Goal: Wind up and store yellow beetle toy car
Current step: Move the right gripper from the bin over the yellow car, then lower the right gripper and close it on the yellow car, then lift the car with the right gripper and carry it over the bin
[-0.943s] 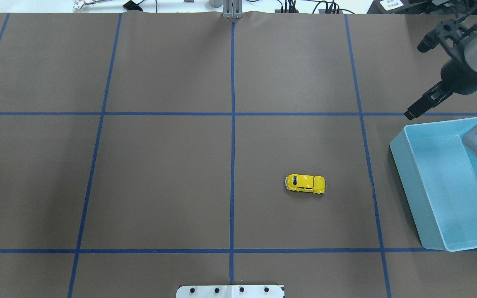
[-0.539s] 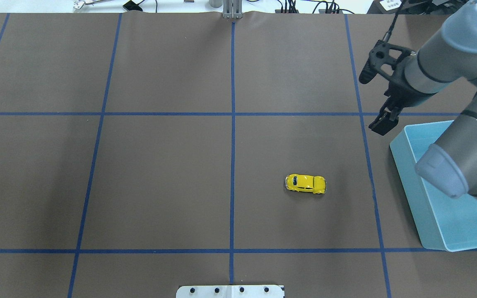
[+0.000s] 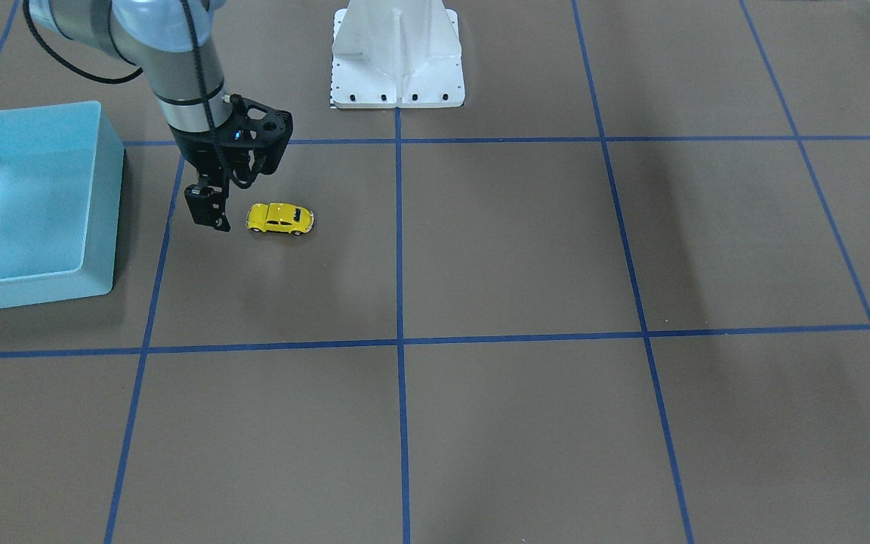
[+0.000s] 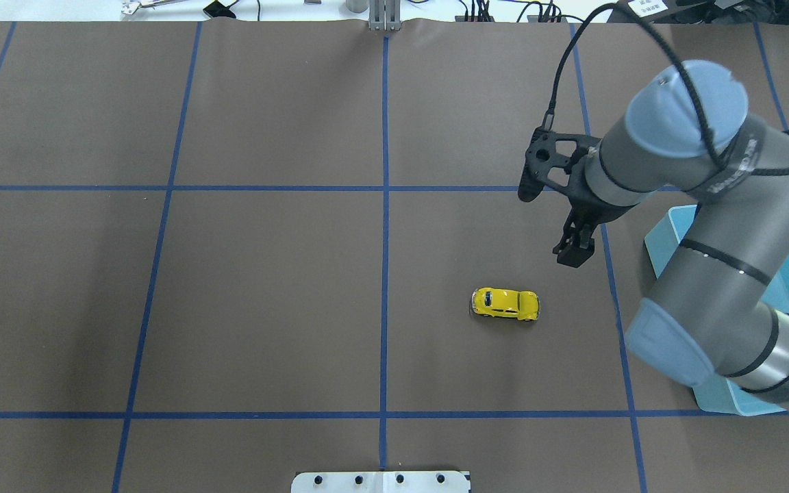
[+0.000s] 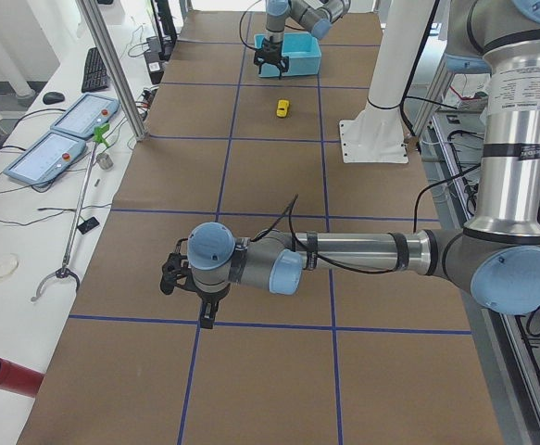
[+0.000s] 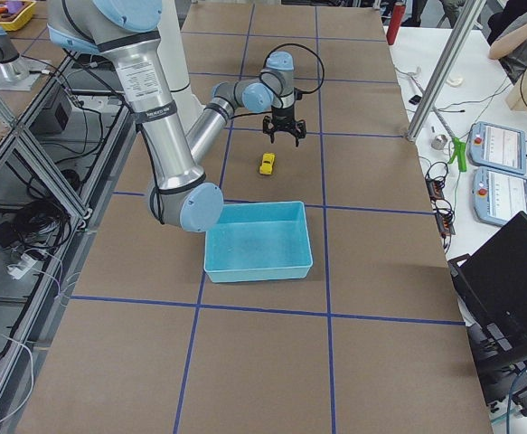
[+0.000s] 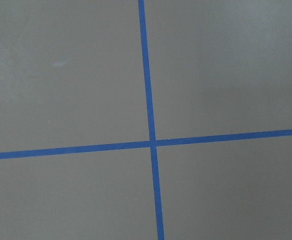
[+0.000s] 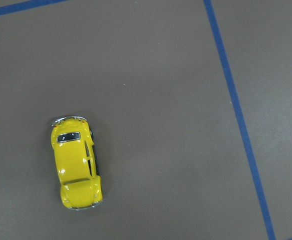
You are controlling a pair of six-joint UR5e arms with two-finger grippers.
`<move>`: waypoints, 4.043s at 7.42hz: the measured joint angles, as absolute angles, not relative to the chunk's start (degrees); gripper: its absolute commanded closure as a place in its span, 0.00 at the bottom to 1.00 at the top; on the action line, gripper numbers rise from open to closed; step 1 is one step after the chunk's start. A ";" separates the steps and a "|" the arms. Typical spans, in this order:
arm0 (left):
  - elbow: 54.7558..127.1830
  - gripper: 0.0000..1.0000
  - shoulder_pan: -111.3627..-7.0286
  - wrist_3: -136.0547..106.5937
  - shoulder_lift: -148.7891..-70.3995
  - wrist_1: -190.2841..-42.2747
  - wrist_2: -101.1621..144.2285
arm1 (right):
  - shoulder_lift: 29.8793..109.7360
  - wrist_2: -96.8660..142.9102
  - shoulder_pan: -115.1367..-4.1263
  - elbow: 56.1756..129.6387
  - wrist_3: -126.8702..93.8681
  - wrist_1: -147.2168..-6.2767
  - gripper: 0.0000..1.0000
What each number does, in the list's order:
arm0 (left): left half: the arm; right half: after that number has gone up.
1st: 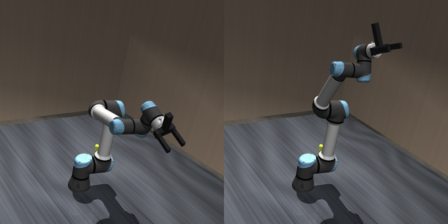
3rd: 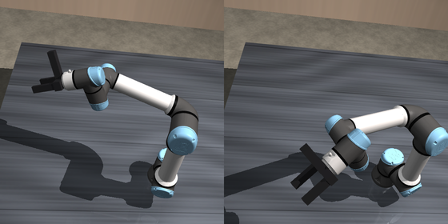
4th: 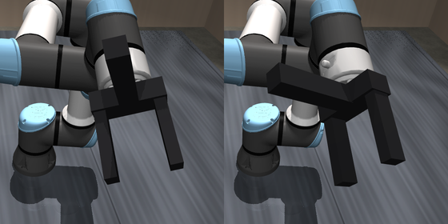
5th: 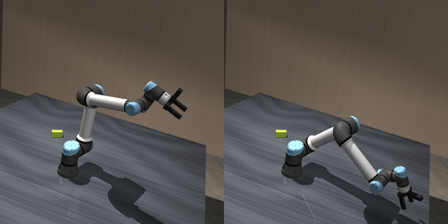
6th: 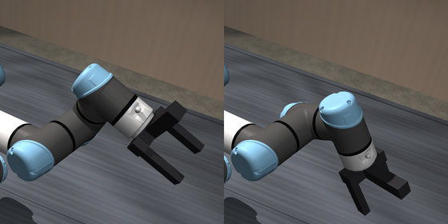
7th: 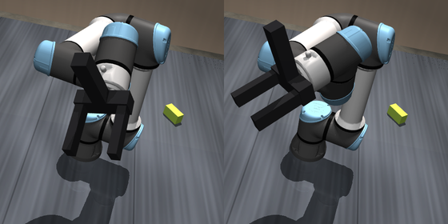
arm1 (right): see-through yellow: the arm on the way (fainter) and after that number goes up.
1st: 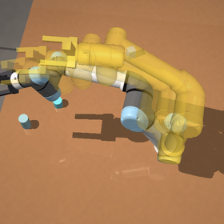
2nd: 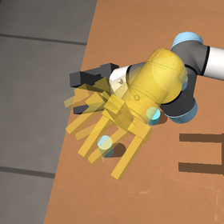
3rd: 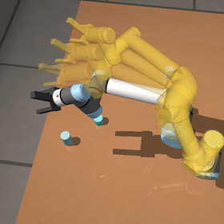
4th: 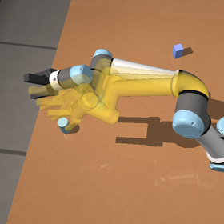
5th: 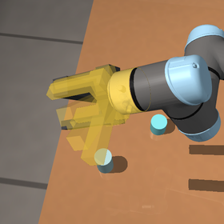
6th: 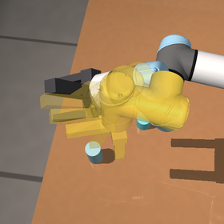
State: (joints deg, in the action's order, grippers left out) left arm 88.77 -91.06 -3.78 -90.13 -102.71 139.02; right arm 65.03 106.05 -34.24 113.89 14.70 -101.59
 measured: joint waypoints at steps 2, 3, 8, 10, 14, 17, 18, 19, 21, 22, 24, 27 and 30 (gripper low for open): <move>88.94 0.00 -91.06 -3.80 -89.71 -102.88 139.07 | 63.98 103.68 -30.39 111.24 14.34 -102.57 0.00; 88.92 0.00 -91.03 -3.76 -89.80 -102.96 138.84 | 63.91 102.64 -29.08 110.14 14.18 -103.03 0.00; 88.75 0.00 -90.68 -3.70 -89.52 -102.97 138.59 | 63.73 100.80 -25.35 107.45 14.06 -105.16 0.00; 88.65 0.00 -89.94 -3.67 -88.94 -103.03 138.68 | 63.63 100.11 -25.16 105.70 14.06 -105.00 0.00; 88.34 0.00 -89.82 -3.58 -86.54 -106.21 138.29 | 62.64 98.48 -25.03 103.02 14.24 -104.34 0.00; 88.58 0.00 -89.77 -3.58 -86.42 -106.43 137.36 | 62.22 97.56 -25.05 101.45 14.46 -102.67 0.27; 88.70 0.00 -89.77 -3.59 -86.43 -106.43 137.14 | 62.18 97.45 -25.05 101.02 14.47 -102.04 0.50; 88.73 0.00 -89.77 -3.60 -86.46 -106.43 137.07 | 62.13 97.43 -25.05 100.83 14.39 -101.76 0.74; 88.76 0.00 -89.78 -3.60 -86.48 -106.44 137.03 | 61.90 97.58 -25.01 100.78 14.05 -101.62 1.00; 88.77 0.00 -89.78 -3.60 -86.48 -106.44 137.02 | 61.77 97.75 -24.97 100.91 13.94 -101.62 1.00; 88.77 0.00 -89.78 -3.60 -86.48 -106.43 137.02 | 61.71 98.54 -25.84 102.38 13.84 -102.02 1.00; 88.77 0.00 -89.82 -3.60 -86.49 -106.44 137.02 | 62.65 101.71 -32.66 108.18 14.13 -104.82 1.00; 88.77 0.00 -89.82 -3.60 -86.45 -106.44 137.02 | 67.92 109.23 -43.32 112.43 14.62 -105.28 1.00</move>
State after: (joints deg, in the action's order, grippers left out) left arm 88.77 -89.82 -3.60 -86.45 -106.44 137.02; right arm 67.92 109.23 -43.32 112.43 14.62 -105.28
